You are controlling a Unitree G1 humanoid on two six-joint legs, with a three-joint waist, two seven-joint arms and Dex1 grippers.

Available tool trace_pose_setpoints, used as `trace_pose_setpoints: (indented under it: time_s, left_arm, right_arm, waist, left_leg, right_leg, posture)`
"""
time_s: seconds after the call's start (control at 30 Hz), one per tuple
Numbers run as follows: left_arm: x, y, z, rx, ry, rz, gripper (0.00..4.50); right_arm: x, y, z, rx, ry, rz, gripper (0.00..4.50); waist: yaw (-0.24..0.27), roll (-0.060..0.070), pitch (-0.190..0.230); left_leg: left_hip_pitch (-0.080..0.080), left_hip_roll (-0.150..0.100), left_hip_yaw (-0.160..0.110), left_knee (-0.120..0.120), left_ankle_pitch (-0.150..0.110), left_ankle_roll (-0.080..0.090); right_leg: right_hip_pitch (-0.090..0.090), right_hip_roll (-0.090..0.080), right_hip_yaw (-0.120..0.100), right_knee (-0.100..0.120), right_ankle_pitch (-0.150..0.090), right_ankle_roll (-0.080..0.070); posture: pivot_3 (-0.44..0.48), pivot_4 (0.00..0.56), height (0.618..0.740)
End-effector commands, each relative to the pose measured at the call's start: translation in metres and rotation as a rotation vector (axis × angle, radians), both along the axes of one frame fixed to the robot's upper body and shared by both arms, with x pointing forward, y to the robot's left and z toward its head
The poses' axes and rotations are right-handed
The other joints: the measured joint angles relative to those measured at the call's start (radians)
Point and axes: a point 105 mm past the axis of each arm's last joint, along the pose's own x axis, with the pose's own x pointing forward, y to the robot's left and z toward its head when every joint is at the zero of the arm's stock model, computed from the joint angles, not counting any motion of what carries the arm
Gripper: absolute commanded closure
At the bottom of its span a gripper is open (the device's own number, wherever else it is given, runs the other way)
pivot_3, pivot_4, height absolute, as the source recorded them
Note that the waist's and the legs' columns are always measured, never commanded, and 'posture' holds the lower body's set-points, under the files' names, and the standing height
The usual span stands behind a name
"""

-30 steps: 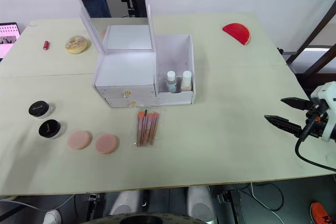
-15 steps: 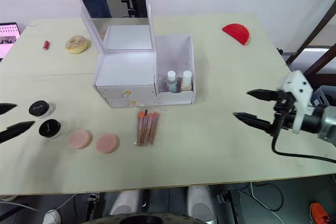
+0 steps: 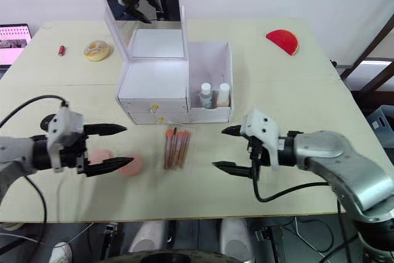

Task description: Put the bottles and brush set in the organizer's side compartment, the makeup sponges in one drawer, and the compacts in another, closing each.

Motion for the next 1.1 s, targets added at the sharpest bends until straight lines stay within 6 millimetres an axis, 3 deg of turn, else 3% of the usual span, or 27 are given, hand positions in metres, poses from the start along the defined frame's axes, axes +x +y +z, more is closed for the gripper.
trace_pose_setpoints:
  time_s: [0.03,0.17,0.23,0.3,0.5,0.87,1.1]
  left_arm:
    - [0.006,-0.014,-0.008,0.018,0.021,-0.042,0.0]
    - [0.013,-0.021,-0.023,0.059,0.054,-0.079,0.0]
    - [0.02,-0.025,-0.031,0.068,0.071,-0.086,0.53]
    - [0.026,-0.031,-0.033,0.054,0.082,-0.099,1.34]
    - [0.038,-0.039,-0.042,0.062,0.091,-0.124,4.44]
    - [0.043,-0.051,-0.078,0.172,0.107,-0.173,4.44]
    - [0.034,-0.047,-0.087,0.214,0.133,-0.211,4.44]
  right_arm:
    - [0.003,0.011,0.002,0.005,-0.059,0.014,0.01]
    - [0.007,0.016,-0.002,0.01,-0.066,0.003,0.01]
    - [0.008,0.017,-0.005,0.012,-0.064,-0.001,0.0]
    - [0.01,0.019,-0.008,0.011,-0.062,-0.003,0.0]
    - [0.016,0.023,-0.017,-0.005,-0.067,-0.017,0.0]
    - [0.017,0.029,-0.011,0.022,-0.049,-0.042,0.0]
    - [0.03,0.01,-0.026,-0.055,0.254,-0.184,0.0]
  waist:
    - [-0.001,0.0,0.0]
    - [0.0,0.0,0.0]
    - [0.0,0.0,0.0]
    - [0.002,0.0,0.0]
    - [-0.002,0.0,0.0]
    - [0.001,-0.001,0.0]
    - [-0.002,0.0,0.0]
  left_leg:
    - [0.0,0.0,0.0,0.0,0.0,0.0]
    - [0.0,0.0,0.0,0.0,0.0,0.0]
    - [0.0,0.0,0.0,0.0,0.0,0.0]
    - [0.0,0.0,-0.001,0.0,0.0,0.0]
    - [0.0,0.0,-0.001,0.001,0.0,0.0]
    - [-0.001,0.0,-0.001,0.001,0.0,0.0]
    - [0.0,0.0,-0.002,0.001,0.0,0.0]
  right_leg:
    - [0.0,0.0,0.0,0.0,0.0,0.0]
    - [0.0,0.001,0.0,0.0,0.0,0.0]
    - [0.0,0.001,0.0,0.0,0.0,0.0]
    - [0.0,0.001,0.0,0.0,0.0,0.0]
    - [0.0,0.001,0.0,0.0,0.0,0.0]
    - [0.0,0.001,0.0,0.0,0.0,0.0]
    - [0.0,0.002,0.0,0.001,0.0,0.0]
  posture:
    - [0.0,0.15,0.739]
    - [0.0,0.15,0.739]
    - [0.0,0.15,0.739]
    - [0.0,0.15,0.739]
    - [0.0,0.15,0.739]
    - [0.0,0.15,0.739]
    - [0.0,0.15,0.739]
